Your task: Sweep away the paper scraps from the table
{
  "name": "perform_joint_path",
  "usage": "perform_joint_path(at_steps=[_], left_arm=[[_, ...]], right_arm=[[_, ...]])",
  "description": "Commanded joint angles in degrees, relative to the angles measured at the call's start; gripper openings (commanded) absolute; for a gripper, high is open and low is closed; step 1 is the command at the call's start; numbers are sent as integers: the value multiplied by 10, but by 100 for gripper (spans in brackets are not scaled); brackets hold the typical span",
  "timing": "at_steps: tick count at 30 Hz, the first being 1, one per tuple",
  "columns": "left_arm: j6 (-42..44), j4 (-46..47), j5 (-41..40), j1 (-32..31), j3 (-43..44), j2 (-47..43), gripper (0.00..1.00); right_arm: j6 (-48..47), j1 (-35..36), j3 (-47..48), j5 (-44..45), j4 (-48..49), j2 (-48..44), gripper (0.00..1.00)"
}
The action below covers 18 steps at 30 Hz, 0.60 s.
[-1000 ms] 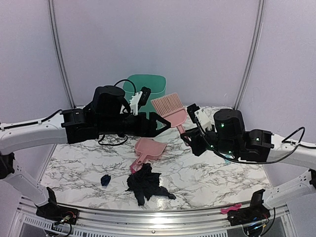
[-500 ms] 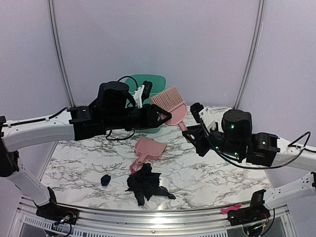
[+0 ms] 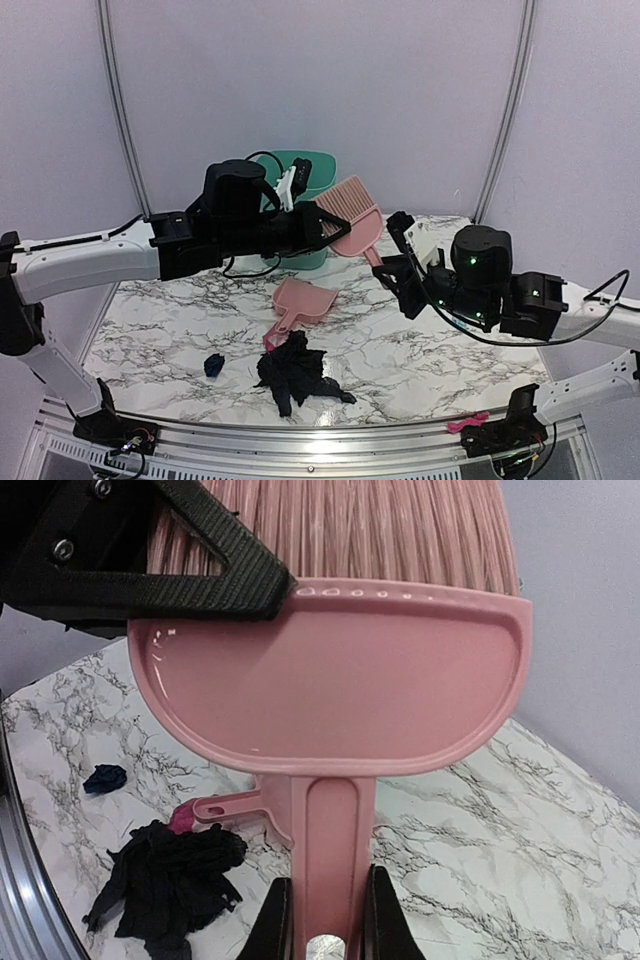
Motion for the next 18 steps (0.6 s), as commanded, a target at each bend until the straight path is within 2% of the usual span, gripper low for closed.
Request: perform_joint_path(at_steps=[1,2,4,5,6,7,18], left_arm=[[1,24,17,1,3,6,0],[2,24,15,2,3,6,0],[2,28,9,2,3,4,0],[1,33,7,3,2,1,0],[0,41,6,4,0,-3,0],[-1,50,7,5,-1,-7,0],[-21,69,47,32,49,-51,0]], right_arm=[[4,6,3,16,37,-20,0],[10,5,3,27,37,-21,15],[30,6,0,42,42,-28,65],[40,6,-3,46,49,-33,80],[53,6,-7,45,58,-39,90],[68,5,-11,39,71,-46,96],[294,-43,-14,-139,298,-63,98]])
